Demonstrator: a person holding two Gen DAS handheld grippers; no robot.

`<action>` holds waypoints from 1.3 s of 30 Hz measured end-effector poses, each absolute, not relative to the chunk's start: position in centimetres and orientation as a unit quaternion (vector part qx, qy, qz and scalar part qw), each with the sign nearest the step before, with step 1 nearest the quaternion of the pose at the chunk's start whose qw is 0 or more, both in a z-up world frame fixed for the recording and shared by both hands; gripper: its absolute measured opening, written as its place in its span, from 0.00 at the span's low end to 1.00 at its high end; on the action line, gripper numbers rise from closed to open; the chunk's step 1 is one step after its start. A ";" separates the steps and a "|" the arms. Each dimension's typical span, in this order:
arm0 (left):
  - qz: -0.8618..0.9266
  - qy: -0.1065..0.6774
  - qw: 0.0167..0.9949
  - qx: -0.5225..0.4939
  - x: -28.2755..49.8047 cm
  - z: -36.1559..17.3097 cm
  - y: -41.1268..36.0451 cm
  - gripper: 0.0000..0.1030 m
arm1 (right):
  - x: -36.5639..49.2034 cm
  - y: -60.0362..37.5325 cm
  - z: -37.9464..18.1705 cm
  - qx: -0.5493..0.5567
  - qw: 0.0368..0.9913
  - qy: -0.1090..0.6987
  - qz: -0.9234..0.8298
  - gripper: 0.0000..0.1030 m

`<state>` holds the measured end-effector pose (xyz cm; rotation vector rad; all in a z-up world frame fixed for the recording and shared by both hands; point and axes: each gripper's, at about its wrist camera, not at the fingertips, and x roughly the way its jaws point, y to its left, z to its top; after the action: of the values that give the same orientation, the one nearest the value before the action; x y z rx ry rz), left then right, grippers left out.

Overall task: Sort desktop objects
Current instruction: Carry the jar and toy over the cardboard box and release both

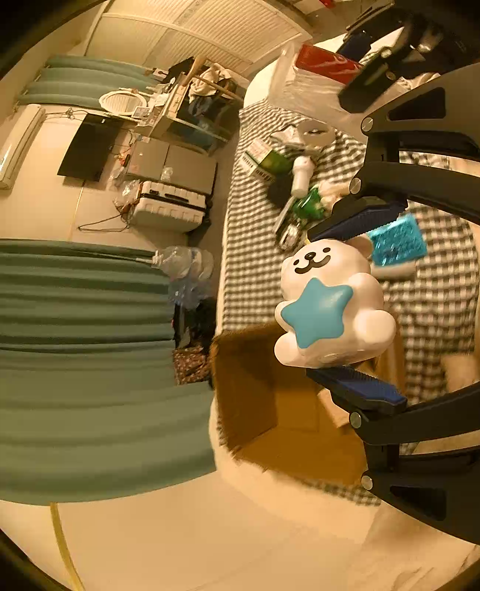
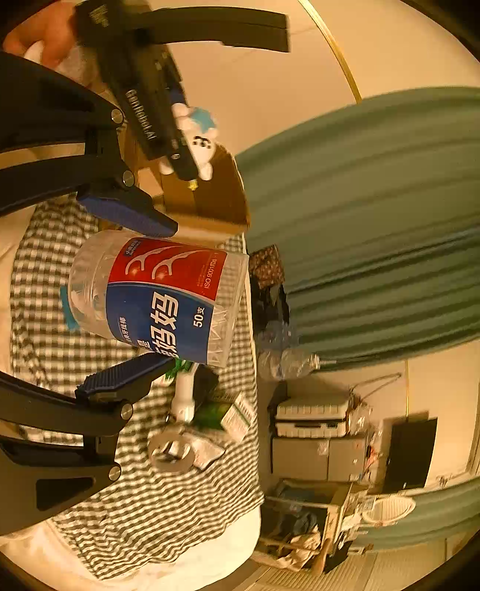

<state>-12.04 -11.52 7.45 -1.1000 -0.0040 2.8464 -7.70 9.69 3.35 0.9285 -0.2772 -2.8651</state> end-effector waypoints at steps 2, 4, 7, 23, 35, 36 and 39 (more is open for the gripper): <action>0.934 0.001 0.039 -0.355 -12.4 8.3 -12.7 0.65 | -8.3 8.3 3.8 0.306 0.068 -0.084 -0.946 0.63; 0.937 0.001 0.030 -0.348 -12.8 8.9 -14.2 0.65 | -8.8 7.0 4.1 0.304 0.077 -0.078 -0.946 0.63; 0.938 -0.010 0.021 -0.346 -13.5 8.9 -16.1 0.65 | -9.7 5.3 4.2 0.304 0.094 -0.073 -0.945 0.63; 0.936 -0.075 0.002 -0.344 -15.8 2.7 -24.6 0.65 | -15.7 -3.2 -0.5 0.364 0.137 -0.057 -0.920 0.63; 0.922 -0.116 0.026 -0.369 -17.9 -2.1 -28.4 0.65 | -19.3 -7.3 -4.1 0.397 0.112 -0.028 -0.911 0.63; 0.922 -0.118 0.025 -0.368 -17.9 -2.2 -28.5 0.65 | -19.4 -7.6 -4.2 0.397 0.109 -0.027 -0.911 0.63; 0.928 -0.110 0.015 -0.357 -17.8 -2.3 -28.6 0.75 | -19.5 -7.6 -4.6 0.392 0.099 -0.040 -0.914 0.66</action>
<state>-17.83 -28.65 -2.25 -1.1093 -0.3418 2.8863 -19.50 -7.60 -4.58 1.1585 -0.1171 -2.7021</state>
